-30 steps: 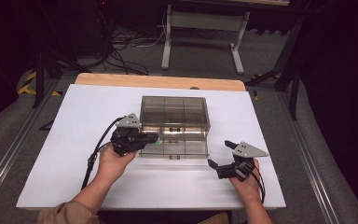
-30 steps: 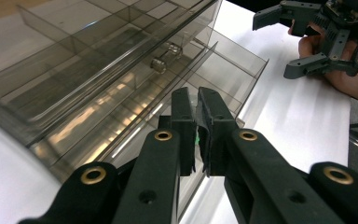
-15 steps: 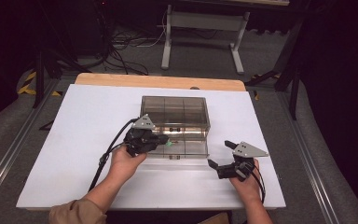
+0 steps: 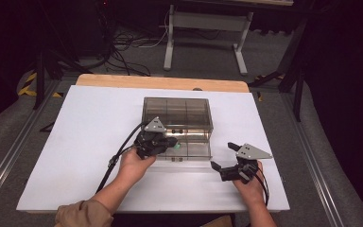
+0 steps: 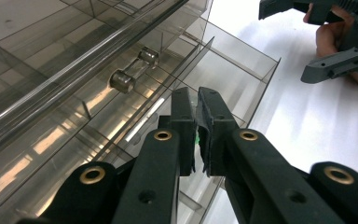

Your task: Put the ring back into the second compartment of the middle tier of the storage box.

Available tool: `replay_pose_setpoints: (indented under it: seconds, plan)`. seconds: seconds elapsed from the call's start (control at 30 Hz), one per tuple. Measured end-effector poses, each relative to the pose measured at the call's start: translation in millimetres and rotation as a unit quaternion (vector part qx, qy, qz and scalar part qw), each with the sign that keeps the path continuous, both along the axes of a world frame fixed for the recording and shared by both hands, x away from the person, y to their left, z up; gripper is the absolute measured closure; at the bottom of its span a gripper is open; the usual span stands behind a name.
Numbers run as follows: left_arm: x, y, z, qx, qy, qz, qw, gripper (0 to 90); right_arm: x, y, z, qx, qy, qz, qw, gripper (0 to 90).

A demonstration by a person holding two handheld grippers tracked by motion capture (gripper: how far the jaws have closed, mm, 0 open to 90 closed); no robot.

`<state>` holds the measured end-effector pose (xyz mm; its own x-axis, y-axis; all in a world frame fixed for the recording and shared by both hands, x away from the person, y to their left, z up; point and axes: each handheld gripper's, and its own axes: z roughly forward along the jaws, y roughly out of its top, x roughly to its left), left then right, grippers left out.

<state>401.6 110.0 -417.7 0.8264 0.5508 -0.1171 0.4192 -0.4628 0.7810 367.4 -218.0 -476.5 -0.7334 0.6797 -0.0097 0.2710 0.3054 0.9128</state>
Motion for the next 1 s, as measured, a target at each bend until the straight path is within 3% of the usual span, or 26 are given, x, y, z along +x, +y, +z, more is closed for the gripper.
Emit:
replay_pose_setpoints:
  seconds: [0.2, 1.0]
  plan:
    - [1.6, -4.3, -2.8, -0.005, 0.006, 0.002, 1.0000, 85.4, 0.0, 0.0, 0.0, 0.000, 0.000, 0.000, 1.0000, 0.8]
    - [0.9, -11.7, -13.4, 0.028, 0.002, 0.000, 0.9996, 85.2, -0.7, 0.8, 0.3, -0.002, -0.004, 0.002, 1.0000, 0.9]
